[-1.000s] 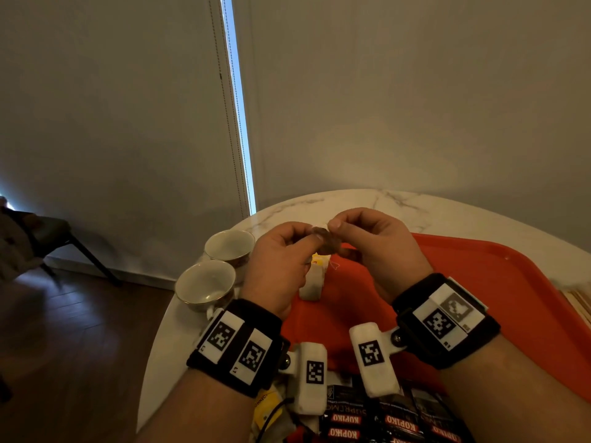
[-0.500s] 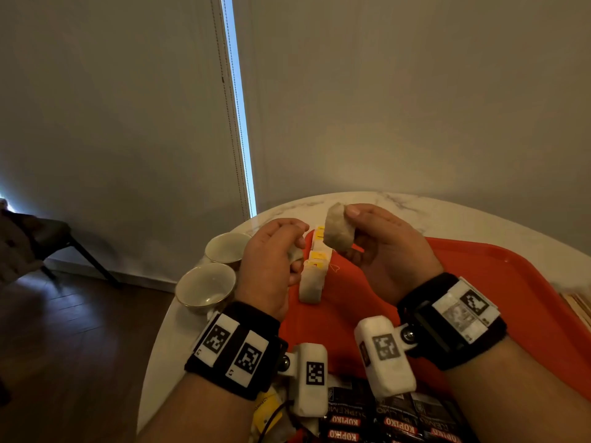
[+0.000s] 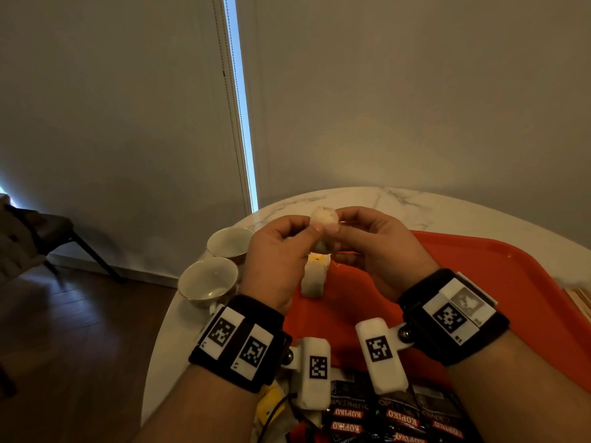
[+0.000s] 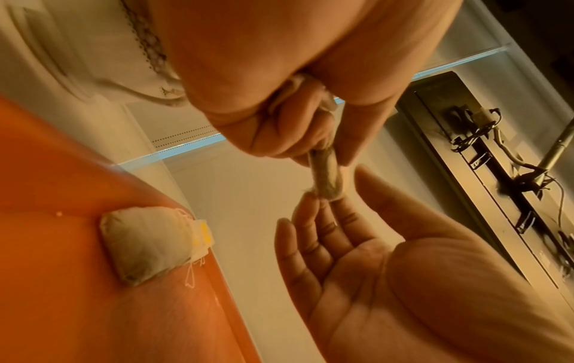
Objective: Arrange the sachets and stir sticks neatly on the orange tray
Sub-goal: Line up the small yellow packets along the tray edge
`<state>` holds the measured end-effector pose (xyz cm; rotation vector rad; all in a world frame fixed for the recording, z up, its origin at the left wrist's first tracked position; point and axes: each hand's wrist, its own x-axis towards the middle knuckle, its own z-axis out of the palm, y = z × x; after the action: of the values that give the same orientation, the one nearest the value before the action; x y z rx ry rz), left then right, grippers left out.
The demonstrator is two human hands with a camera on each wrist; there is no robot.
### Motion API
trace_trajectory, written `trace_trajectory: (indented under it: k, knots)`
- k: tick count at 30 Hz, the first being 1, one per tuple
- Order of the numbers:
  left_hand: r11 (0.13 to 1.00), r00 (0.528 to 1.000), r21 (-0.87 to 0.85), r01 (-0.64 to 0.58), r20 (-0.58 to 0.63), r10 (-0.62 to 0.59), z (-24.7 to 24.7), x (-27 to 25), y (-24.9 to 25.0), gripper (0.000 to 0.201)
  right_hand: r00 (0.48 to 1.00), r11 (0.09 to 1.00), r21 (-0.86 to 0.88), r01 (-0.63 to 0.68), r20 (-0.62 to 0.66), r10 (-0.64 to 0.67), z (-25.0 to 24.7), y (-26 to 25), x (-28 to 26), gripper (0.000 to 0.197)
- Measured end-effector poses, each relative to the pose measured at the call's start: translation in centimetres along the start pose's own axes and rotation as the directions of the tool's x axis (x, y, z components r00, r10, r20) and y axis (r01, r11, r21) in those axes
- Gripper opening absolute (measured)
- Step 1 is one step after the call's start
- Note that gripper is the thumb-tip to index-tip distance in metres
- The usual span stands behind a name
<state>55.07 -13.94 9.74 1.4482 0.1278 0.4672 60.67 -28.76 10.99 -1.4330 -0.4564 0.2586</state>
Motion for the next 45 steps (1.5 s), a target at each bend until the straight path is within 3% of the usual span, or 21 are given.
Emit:
trace_trajectory:
  k: [6,12,22,31,39,45]
  knots:
    - [0.996,0.992,-0.041,0.085,-0.088,-0.089,-0.4,0.7,-0.2,0.005,0.981,0.978,-0.127,-0.166,-0.124,0.15,0.4,0.3,0.0,0.022]
    - [0.979,0.979,-0.165,0.121,-0.144,-0.145,-0.6,0.6,0.8,0.011,0.915,0.862,-0.309,-0.402,-0.152,0.373,0.2,1.5,-0.3,0.024]
    - [0.979,0.975,-0.151,0.139,-0.152,-0.162,-0.6,0.3,1.1,0.016,0.848,0.743,-0.428,-0.515,-0.13,0.513,1.8,1.4,-0.6,0.008]
    - [0.937,0.947,-0.221,0.271,-0.113,-0.3,-0.3,0.1,1.9,0.011,0.844,0.763,-0.368,-0.532,-0.159,0.512,1.5,0.9,-1.1,0.011]
    - [0.899,0.942,-0.34,0.276,-0.09,-0.323,-0.3,0.1,1.2,0.017,0.865,0.808,-0.308,-0.502,-0.168,0.473,1.3,0.9,-1.4,0.015]
    - [0.925,0.949,-0.216,0.312,0.021,-0.315,0.3,-0.1,1.1,0.05,0.943,0.927,-0.189,-0.325,-0.141,0.302,0.6,-0.9,-1.1,0.027]
